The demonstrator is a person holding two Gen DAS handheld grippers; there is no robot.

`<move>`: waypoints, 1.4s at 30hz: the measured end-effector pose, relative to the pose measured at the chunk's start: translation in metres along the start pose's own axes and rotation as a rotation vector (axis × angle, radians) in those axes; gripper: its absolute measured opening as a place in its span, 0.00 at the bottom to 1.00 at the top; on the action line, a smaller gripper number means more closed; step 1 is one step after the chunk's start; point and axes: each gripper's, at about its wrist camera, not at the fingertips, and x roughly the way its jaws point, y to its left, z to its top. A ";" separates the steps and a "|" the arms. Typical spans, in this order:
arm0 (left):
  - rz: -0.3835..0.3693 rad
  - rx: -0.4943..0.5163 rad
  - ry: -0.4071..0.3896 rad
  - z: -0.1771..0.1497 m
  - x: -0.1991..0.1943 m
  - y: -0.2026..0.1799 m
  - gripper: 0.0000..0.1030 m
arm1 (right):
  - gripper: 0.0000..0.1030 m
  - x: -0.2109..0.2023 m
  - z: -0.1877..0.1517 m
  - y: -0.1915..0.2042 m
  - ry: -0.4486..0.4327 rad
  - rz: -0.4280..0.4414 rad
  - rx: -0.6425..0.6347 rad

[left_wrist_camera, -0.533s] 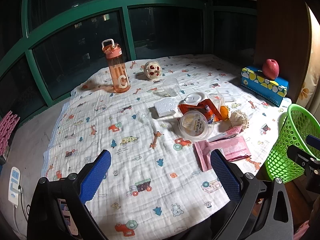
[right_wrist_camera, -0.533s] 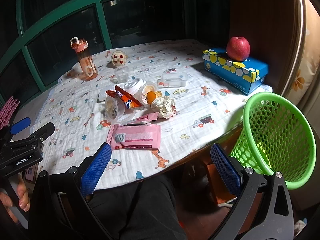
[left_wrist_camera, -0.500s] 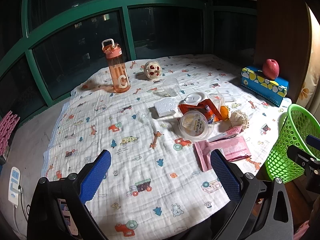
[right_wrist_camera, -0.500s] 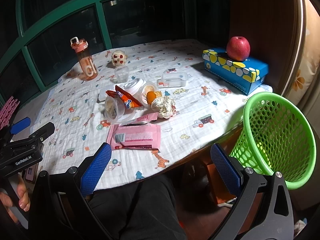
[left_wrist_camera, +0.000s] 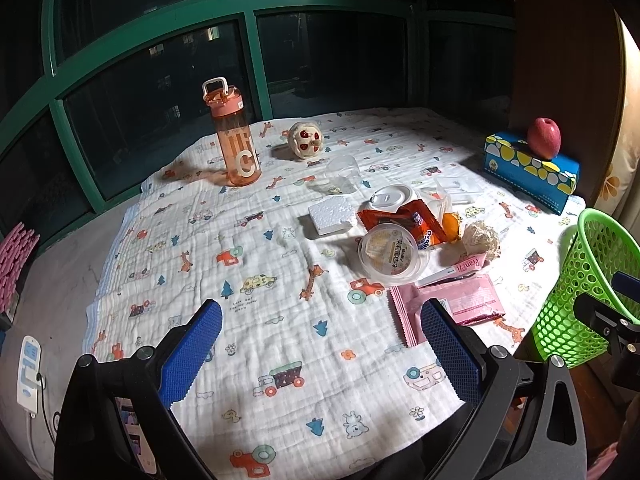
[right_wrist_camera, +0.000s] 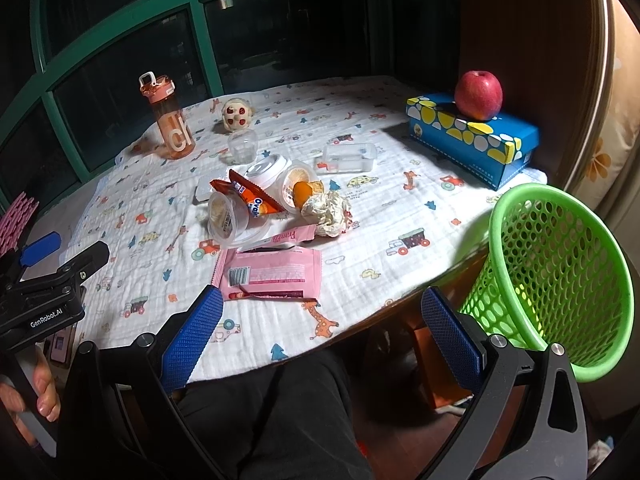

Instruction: Collect trash

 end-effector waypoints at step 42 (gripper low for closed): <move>0.034 -0.014 0.013 0.025 0.029 0.018 0.93 | 0.95 0.030 0.031 0.000 0.014 0.001 -0.034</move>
